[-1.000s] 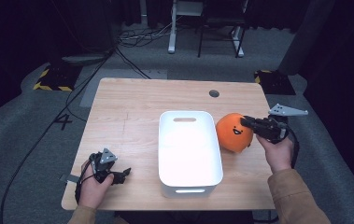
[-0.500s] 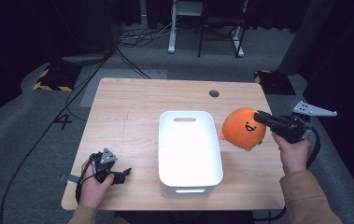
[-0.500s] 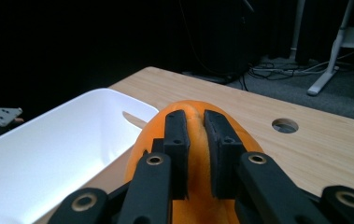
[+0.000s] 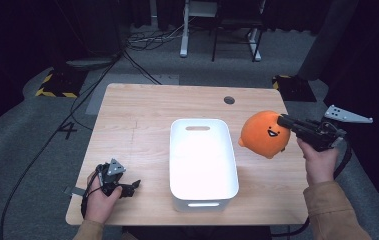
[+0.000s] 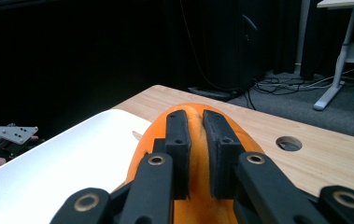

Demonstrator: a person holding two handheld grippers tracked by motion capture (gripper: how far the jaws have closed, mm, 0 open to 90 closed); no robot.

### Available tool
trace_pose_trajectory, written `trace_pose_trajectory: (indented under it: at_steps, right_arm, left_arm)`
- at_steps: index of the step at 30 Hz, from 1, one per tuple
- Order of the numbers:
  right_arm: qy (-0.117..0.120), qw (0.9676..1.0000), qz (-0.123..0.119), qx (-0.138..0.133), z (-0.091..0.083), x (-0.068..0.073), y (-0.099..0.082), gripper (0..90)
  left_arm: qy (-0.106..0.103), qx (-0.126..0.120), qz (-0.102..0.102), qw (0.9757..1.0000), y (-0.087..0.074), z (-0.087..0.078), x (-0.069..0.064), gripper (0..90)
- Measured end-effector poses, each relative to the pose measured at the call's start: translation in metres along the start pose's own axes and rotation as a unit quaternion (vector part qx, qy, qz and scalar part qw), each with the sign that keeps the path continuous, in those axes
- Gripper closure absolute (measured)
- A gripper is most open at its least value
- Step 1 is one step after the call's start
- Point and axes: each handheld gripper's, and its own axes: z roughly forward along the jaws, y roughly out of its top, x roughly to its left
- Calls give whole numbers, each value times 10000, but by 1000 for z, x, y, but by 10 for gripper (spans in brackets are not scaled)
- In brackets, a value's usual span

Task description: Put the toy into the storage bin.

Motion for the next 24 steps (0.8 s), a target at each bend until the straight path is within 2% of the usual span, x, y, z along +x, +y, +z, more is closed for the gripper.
trace_pose_trajectory:
  at_steps: [4, 13, 24]
  right_arm:
    - [3, 9999, -123, 14, -2, 4, 9, 810]
    - [154, 9995, -271, 1, 7, 16, 25, 811]
    - [436, 9979, -482, 57, 37, 38, 45, 811]
  left_arm:
    - [54, -23, -11, 10000, 0, 0, -2, 143]
    - [28, -41, -21, 10000, -1, 0, -2, 141]
    - [0, -47, -5, 10000, 0, 0, -2, 137]
